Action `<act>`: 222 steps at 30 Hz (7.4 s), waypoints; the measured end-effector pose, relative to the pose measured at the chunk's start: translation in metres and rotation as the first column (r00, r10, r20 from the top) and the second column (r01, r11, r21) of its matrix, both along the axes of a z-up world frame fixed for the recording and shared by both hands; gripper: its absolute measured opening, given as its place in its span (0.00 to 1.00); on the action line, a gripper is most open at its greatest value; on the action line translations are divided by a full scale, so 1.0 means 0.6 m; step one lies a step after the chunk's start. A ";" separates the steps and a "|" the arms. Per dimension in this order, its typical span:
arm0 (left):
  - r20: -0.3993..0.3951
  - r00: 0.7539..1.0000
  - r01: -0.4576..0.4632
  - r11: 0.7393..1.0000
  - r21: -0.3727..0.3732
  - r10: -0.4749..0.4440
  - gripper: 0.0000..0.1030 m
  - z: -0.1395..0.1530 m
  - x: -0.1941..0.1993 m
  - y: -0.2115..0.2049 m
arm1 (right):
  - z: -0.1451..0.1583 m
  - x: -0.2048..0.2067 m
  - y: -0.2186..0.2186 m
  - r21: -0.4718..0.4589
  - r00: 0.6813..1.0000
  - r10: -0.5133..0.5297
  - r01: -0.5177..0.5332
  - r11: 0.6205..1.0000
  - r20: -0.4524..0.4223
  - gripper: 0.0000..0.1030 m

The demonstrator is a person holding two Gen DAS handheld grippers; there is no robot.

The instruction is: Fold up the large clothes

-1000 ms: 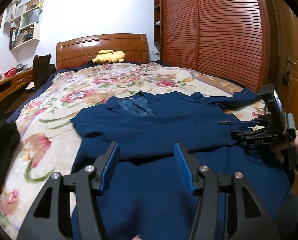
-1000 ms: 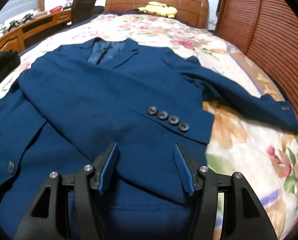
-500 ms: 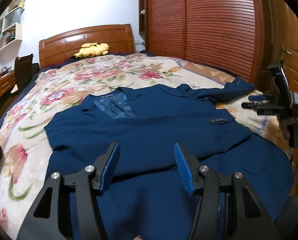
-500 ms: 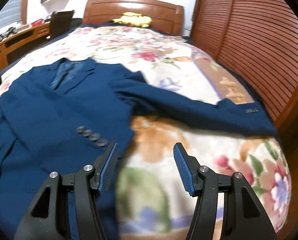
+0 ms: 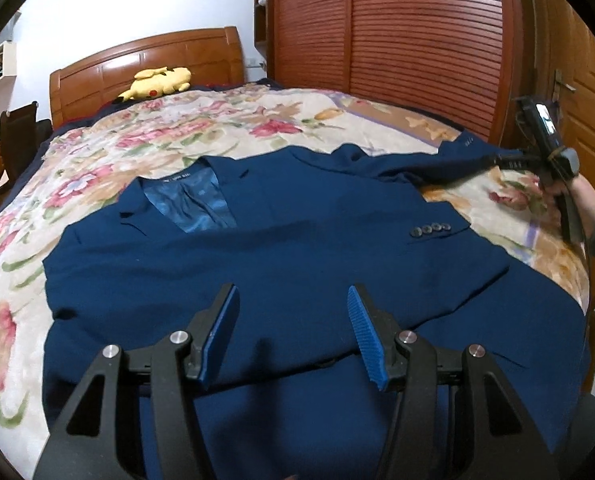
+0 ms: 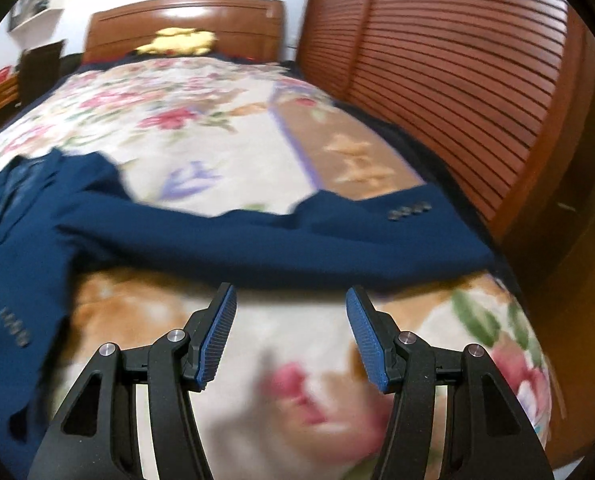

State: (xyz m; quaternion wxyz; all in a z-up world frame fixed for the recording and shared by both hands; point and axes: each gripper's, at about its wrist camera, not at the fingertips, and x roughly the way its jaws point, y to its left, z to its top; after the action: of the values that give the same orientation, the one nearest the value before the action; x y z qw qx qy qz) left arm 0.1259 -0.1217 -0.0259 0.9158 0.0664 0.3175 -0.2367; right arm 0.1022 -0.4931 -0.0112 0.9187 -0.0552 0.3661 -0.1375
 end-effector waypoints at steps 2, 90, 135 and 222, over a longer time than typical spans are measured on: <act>-0.004 1.000 0.003 1.000 -0.003 -0.003 0.54 -0.002 0.001 -0.001 | -0.001 0.011 -0.028 -0.004 0.999 -0.041 0.041 0.999 -0.005 0.57; 0.115 0.972 -0.191 0.972 -0.135 0.207 0.54 0.053 -0.103 0.224 | 0.278 -0.072 0.495 -0.264 0.893 0.420 -0.371 0.891 0.163 0.01; 0.110 0.972 -0.200 0.976 -0.089 0.209 0.54 0.037 -0.101 0.212 | -0.027 -0.198 0.584 0.138 0.859 0.504 -0.490 0.861 -0.089 0.30; -0.102 0.986 -0.130 0.991 0.040 0.134 0.35 0.015 -0.134 0.122 | 0.003 -0.202 0.434 0.132 0.943 0.329 -0.333 0.934 0.056 0.45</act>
State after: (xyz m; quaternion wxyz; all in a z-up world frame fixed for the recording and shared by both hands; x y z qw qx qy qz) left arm 0.0456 -0.0487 -0.0172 0.9104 0.0480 0.3726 -0.1733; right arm -0.0189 -0.2327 -0.0094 0.9362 -0.0495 0.3453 0.0442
